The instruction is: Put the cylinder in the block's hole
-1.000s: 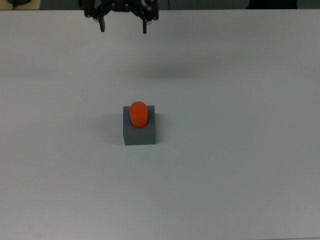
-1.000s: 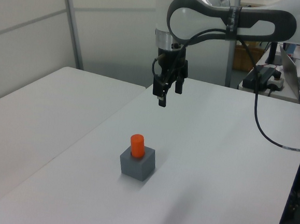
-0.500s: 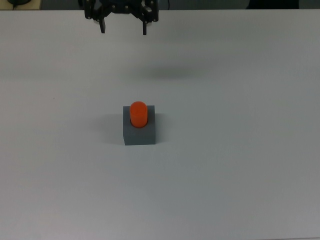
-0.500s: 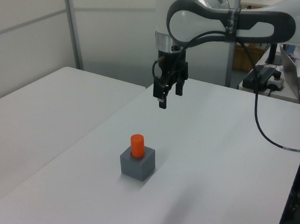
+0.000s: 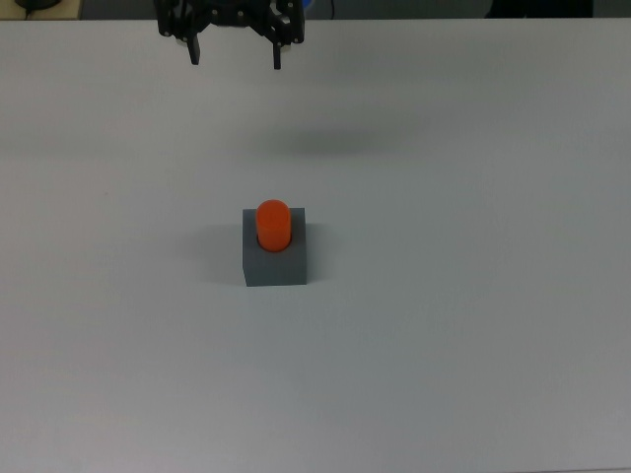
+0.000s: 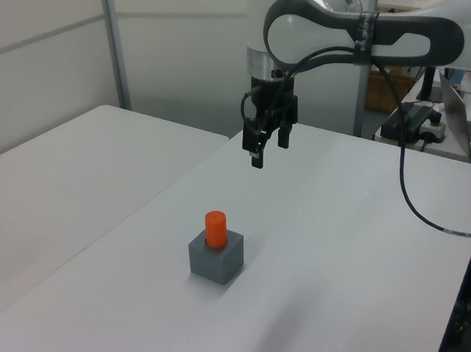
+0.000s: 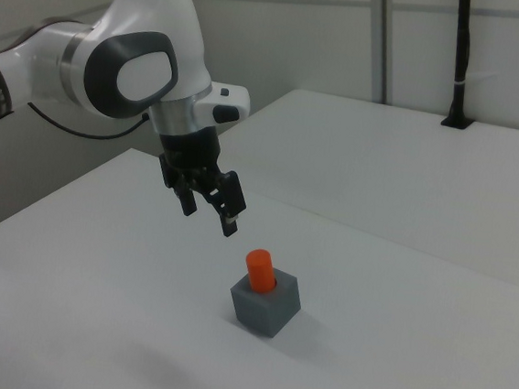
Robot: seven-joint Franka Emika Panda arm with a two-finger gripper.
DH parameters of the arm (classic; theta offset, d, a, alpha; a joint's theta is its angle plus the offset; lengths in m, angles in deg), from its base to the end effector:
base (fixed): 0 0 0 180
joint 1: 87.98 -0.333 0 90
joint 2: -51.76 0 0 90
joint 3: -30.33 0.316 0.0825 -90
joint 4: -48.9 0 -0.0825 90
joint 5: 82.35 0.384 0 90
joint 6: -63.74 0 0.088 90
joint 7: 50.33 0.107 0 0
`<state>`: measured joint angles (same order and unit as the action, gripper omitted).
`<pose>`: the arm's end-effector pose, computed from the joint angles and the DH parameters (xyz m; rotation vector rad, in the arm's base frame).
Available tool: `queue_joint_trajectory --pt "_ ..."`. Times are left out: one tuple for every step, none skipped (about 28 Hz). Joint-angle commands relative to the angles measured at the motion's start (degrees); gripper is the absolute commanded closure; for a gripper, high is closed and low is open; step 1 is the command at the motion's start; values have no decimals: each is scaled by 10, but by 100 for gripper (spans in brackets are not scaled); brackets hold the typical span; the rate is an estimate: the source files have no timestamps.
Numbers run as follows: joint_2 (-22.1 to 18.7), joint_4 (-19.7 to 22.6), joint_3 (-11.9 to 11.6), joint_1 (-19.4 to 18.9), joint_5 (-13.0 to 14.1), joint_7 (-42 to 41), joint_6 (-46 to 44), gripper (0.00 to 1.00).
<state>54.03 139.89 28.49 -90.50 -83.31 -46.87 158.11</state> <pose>0.5730 0.0055 0.6008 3.1233 -0.0740 0.0313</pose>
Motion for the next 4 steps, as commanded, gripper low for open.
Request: queue_joint_trajectory --pt "-8 13 -1 -2 -4 8 16 0" --pt "-8 13 -1 -2 -4 8 16 0" --pt "-9 13 -1 -2 -4 8 15 0" --pt "-9 13 -1 -2 -4 8 15 0"
